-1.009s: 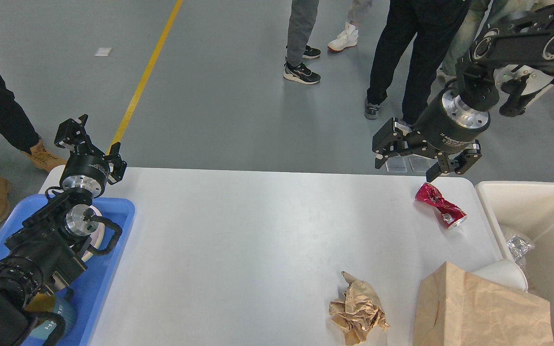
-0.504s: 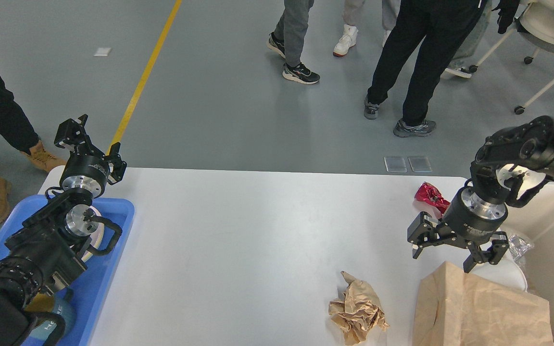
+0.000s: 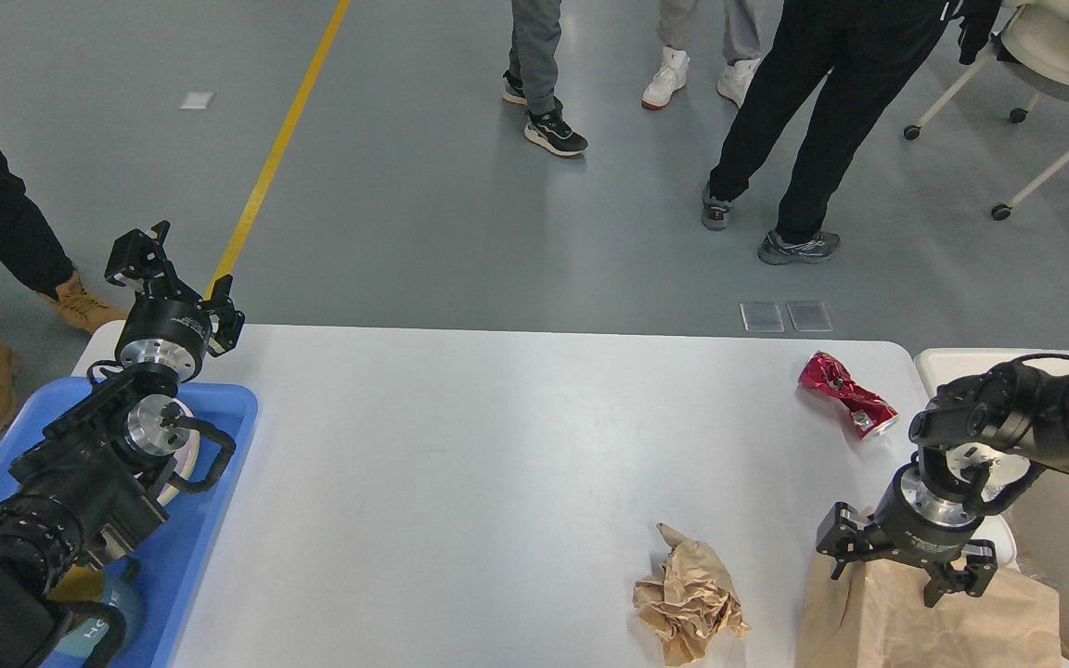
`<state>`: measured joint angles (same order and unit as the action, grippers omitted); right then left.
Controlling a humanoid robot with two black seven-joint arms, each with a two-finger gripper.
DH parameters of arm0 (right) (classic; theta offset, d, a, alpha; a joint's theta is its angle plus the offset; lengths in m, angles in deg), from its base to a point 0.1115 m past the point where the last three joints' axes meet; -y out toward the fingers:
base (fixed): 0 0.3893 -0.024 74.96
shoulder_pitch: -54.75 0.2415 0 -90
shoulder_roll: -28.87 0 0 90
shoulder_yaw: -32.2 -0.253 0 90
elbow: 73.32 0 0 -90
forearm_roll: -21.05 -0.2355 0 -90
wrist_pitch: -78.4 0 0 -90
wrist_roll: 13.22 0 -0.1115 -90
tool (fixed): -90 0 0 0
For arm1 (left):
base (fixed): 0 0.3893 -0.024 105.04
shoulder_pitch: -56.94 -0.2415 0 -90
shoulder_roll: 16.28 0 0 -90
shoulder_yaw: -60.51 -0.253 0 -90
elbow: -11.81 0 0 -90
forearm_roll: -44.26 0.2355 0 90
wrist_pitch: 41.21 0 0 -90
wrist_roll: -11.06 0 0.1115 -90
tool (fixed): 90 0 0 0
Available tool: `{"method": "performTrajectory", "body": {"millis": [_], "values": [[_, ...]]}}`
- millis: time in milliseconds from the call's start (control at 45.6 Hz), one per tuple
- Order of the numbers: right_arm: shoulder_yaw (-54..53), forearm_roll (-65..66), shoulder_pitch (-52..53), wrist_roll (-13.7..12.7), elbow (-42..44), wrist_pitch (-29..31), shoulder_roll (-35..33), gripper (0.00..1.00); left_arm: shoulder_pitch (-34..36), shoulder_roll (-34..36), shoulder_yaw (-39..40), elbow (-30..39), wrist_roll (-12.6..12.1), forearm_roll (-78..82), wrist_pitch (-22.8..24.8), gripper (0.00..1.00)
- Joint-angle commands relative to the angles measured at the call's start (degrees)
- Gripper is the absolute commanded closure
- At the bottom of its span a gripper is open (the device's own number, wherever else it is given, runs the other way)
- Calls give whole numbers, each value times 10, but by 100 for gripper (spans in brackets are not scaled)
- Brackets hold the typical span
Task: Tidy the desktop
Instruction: 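Lower the right gripper onto the large brown paper bag and grasp it, then lift the brown paper bag into the bin and raise the right gripper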
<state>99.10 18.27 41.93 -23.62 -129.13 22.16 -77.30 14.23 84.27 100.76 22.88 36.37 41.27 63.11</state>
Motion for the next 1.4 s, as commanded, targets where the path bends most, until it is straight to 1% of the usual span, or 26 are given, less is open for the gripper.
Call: {"method": "performTrajectory", "body": {"millis": [0,66,88,132,153,175,197,351,548,724,899,987,1184,1272,1381], "values": [[-2,0,-6,0,-2,-35,2,33,0,0,0,0,0,0,0,4],[-3,-1,0,0,-9,-35,1,49,0,0,0,0,0,0,0,4],[-3,-1,2,0,-13,-35,-1,58,0,0,0,0,0,0,0,4],[-2,-1,5,0,-23,-34,-3,82,0,0,0,0,0,0,0,4],[-2,-1,6,0,-27,-33,-4,91,0,0,0,0,0,0,0,4],[-2,-1,7,0,-31,-32,-4,98,0,0,0,0,0,0,0,4],[-2,-1,8,0,-33,-31,-4,100,0,0,0,0,0,0,0,4],[-4,-2,10,0,-37,-26,-2,100,0,0,0,0,-1,0,0,4],[-4,-2,41,0,-69,-26,-8,100,0,0,0,0,0,0,0,4],[-5,-2,90,1,-117,-26,-29,100,0,0,0,0,0,0,0,4],[-4,-1,168,1,-179,-19,-62,100,0,0,0,0,0,0,0,4],[-4,-1,216,0,-195,20,-77,100,0,0,0,0,0,0,0,4],[1,-3,321,1,-196,126,-95,100,0,0,0,0,0,0,0,4],[3,-4,364,1,-194,151,-100,100,0,0,0,0,-1,0,0,4],[3,-8,415,1,-193,158,-111,100,0,0,0,0,0,0,0,4]]}}
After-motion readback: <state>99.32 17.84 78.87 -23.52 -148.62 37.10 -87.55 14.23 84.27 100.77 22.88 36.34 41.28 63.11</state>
